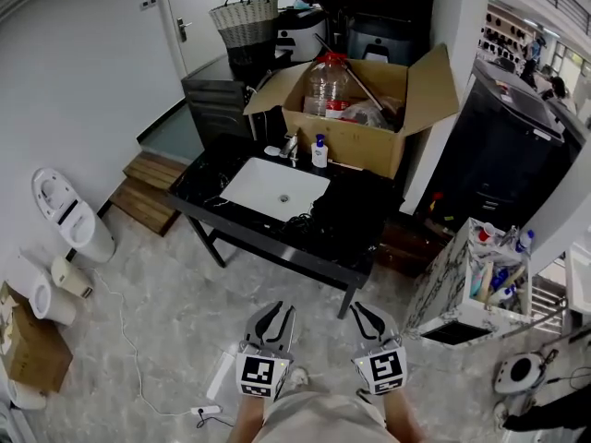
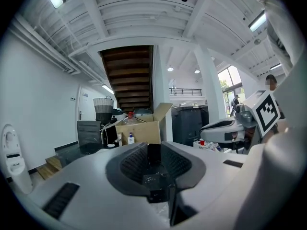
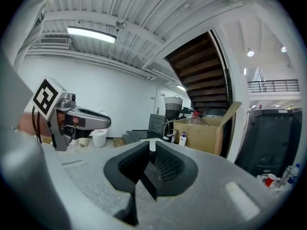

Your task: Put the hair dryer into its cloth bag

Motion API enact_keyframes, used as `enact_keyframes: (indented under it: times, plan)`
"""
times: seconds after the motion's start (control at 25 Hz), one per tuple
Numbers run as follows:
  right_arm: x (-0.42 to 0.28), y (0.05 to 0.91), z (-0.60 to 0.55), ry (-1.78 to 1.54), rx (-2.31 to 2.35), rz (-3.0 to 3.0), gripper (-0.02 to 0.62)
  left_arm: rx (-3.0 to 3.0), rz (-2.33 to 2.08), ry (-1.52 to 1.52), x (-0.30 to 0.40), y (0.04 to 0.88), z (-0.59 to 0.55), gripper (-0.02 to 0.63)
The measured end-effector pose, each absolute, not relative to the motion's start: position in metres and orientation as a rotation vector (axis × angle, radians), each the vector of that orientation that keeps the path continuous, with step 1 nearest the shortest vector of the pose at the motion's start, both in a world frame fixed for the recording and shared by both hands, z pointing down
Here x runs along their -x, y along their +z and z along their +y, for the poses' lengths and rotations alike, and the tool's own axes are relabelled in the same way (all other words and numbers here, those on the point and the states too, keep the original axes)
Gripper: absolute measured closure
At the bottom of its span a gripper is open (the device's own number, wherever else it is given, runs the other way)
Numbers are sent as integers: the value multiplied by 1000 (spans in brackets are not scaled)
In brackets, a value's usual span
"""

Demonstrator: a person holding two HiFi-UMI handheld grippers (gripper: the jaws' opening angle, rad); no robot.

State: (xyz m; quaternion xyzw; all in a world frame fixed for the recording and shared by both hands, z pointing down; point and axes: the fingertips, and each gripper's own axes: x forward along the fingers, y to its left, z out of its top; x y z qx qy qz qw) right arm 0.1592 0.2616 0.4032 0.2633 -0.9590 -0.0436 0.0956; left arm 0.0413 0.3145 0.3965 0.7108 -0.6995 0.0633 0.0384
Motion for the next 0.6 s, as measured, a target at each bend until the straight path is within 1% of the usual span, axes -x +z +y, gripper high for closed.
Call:
enact_keyframes:
  times: [0.2, 0.36, 0.6]
  plan:
    - [-132, 405, 249, -70, -839, -2796, 569, -2213, -2111, 178, -11, 398, 296, 523]
    - [-111, 408, 241, -126, -841, -2787, 569, -2223, -2077, 156, 10, 402, 285, 525]
    - [-89, 414, 236, -103, -882, -2754, 569, -2243, -2051, 137, 37, 405, 276, 525]
